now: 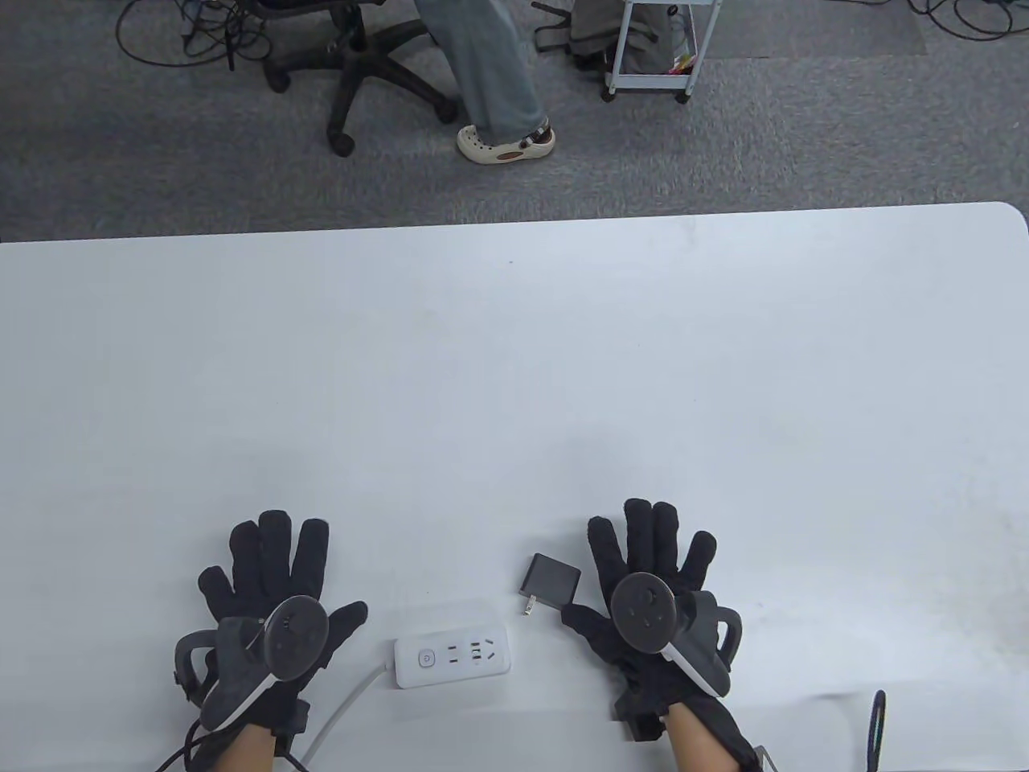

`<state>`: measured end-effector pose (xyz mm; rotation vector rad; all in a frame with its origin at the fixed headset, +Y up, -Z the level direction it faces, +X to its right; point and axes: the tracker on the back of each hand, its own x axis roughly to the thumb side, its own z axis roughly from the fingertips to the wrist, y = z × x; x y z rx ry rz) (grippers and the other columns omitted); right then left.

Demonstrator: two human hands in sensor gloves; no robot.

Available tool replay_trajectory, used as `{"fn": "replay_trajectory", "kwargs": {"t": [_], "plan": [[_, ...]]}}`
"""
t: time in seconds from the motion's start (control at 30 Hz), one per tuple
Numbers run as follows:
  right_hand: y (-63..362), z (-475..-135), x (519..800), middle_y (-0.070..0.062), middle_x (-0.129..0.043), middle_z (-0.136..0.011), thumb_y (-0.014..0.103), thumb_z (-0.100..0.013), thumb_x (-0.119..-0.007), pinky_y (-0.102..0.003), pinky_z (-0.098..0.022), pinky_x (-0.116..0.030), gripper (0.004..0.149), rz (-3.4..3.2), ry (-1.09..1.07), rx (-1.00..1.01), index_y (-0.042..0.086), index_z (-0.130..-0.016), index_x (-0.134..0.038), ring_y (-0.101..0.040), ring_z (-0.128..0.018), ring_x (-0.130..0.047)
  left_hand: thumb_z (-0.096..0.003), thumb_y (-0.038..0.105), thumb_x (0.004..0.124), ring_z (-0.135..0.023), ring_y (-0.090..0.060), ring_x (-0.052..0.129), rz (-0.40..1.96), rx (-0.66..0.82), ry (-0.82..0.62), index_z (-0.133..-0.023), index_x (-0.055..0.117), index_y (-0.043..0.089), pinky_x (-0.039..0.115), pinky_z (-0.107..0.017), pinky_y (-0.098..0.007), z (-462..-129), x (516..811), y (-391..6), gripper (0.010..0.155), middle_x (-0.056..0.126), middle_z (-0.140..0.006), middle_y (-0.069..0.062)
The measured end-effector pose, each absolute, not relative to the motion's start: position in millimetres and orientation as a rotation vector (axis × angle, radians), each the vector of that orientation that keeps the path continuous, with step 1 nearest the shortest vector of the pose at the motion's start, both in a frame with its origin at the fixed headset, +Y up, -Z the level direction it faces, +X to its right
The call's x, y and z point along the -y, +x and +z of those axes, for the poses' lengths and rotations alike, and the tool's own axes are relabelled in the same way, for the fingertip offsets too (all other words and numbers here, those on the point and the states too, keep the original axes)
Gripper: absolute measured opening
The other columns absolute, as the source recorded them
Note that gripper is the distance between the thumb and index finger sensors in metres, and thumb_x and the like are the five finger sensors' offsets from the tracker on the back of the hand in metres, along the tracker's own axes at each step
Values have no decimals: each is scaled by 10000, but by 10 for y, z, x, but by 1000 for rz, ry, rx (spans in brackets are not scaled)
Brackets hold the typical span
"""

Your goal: Remove the power adapter from the power strip

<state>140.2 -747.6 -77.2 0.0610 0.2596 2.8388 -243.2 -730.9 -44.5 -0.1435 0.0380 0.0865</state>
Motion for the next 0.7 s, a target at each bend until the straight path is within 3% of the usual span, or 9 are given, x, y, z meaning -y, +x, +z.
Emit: {"fn": "replay_trajectory", "kwargs": {"t": [0.7], "plan": [[1430,-795,7527,127,202,-1010,694,-303,-724,-526,-670,126,956,2802,45,-313,540,-851,44,-131,-976,196,-386,726,673,-1142,-486,120,106,-30,-166,-1124,145,325,281,-719,-775,-458,7322,-2434,992,37,-1218,-115]]}}
